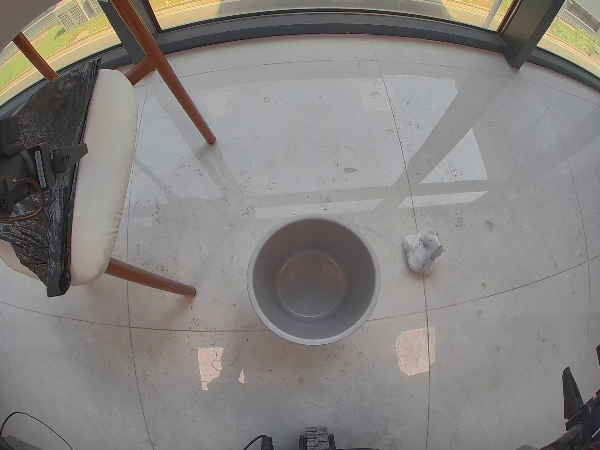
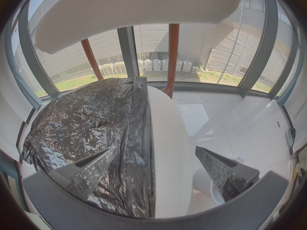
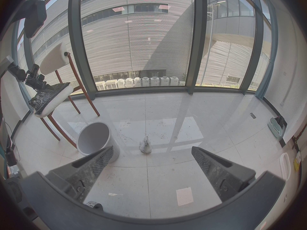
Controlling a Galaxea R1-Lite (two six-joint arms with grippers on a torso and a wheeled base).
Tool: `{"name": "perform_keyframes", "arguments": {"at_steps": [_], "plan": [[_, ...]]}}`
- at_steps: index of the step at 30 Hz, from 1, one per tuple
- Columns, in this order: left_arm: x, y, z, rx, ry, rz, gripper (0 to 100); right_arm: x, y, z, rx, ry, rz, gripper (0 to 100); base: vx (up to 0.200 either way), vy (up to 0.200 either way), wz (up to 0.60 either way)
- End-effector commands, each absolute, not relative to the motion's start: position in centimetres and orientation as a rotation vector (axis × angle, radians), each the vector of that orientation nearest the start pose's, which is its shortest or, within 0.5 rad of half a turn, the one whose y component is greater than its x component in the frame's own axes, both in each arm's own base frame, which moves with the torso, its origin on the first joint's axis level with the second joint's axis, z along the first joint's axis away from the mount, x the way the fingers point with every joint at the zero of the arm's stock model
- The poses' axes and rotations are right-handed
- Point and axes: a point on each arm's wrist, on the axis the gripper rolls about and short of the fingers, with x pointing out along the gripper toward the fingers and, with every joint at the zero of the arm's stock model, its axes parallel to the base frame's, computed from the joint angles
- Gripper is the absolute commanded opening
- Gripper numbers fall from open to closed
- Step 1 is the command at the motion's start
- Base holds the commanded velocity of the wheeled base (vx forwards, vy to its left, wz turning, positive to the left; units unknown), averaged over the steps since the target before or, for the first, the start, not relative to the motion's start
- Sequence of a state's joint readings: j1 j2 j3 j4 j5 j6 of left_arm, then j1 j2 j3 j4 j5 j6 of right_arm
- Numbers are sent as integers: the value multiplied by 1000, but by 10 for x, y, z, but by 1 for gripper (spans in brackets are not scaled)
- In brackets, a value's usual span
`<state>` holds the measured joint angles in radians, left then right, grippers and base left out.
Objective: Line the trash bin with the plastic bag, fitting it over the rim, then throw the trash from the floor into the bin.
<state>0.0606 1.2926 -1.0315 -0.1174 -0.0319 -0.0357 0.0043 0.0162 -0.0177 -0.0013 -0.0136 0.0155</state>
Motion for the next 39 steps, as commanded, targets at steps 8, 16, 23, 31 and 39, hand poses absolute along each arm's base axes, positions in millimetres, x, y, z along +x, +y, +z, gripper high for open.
{"name": "perform_keyframes", "arguments": {"at_steps": [8,16,23,31,39], "plan": [[246,27,288,-50,210,21,100,-23,0,76,14,-2,-8,100,0,0,0],[254,27,286,-50,189,-2,100,-23,0,76,14,-2,-8,100,0,0,0],[258,27,284,-44,175,-1,100,-23,0,76,14,-2,-8,100,0,0,0],[259,28,277,-46,197,2,0,-23,0,76,14,-2,-8,100,0,0,0],[257,28,274,-49,206,7,0,-23,0,76,14,-2,-9,100,0,0,0]]}}
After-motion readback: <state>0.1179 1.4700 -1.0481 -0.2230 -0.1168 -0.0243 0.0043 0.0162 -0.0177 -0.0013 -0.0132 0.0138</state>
